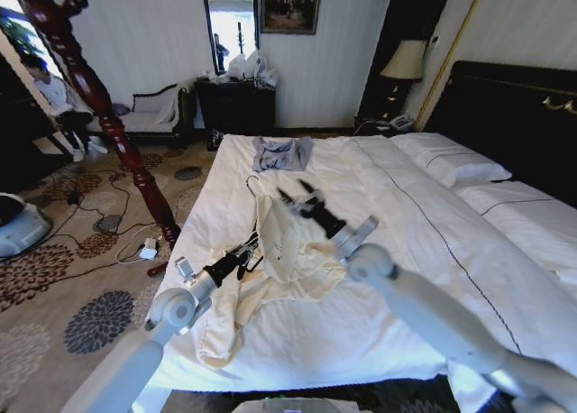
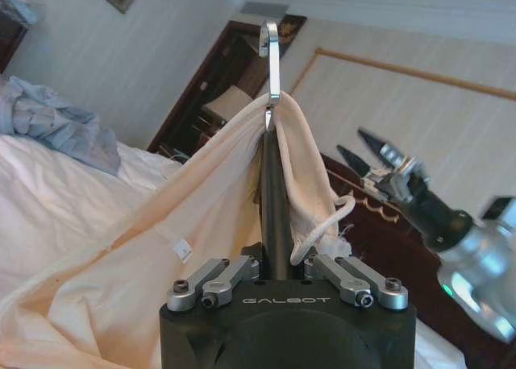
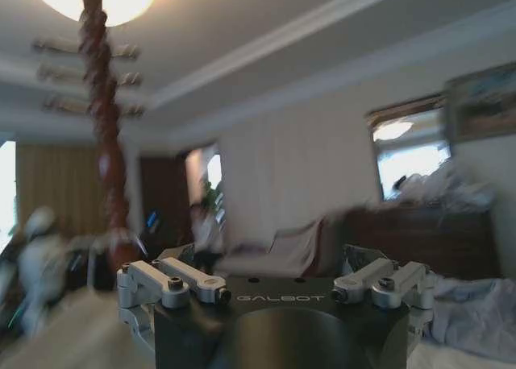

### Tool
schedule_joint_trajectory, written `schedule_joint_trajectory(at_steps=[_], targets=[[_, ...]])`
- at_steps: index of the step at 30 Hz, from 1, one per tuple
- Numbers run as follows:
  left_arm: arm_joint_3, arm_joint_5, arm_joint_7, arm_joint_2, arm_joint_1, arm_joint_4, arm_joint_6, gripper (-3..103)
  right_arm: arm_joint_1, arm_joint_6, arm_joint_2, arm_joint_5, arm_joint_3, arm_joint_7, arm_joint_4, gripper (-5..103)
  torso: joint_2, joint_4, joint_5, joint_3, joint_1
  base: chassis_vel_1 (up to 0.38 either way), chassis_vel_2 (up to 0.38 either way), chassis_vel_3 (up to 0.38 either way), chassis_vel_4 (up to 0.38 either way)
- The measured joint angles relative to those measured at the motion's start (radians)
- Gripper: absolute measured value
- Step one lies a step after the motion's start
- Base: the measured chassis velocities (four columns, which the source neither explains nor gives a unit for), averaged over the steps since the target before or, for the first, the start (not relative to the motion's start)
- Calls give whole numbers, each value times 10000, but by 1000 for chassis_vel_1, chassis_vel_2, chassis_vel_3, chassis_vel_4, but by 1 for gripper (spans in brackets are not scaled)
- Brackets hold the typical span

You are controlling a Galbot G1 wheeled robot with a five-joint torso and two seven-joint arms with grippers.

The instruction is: Pick up the clothes from the bed and hang them on the clothes hanger.

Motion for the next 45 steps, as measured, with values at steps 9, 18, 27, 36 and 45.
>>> schedule_joint_trajectory(at_steps=[9, 18, 27, 36, 45], targets=[[291, 172, 318, 1459, 324, -779, 23, 18, 1408, 506, -1376, -991, -401, -6301, -3165, 100, 1, -5, 2, 0, -1, 0, 0, 0, 0], [778, 325, 317, 1847, 186, -1267, 49, 18, 2098, 846, -1356, -2999, -696, -9307, -3947, 100, 1, -1, 2, 0, -1, 0, 0, 0, 0], [1455, 639, 298, 1939, -46, -1512, 70, 18, 3583, 666, -388, -4780, -1729, -10536, -4149, 100, 0, 5, -1, 1, 0, 0, 0, 0, 0], [1738, 782, 295, 2087, -185, -1685, 78, 18, 4525, 361, 336, -5311, -2476, -12586, -4677, 100, 0, 0, -1, 1, 0, 0, 0, 0, 0], [1860, 669, 238, 2114, -489, -1697, 77, 18, 4684, 107, 618, -5757, -2481, -13597, -4965, 68, 0, -1, 0, 1, 0, 0, 0, 0, 0]])
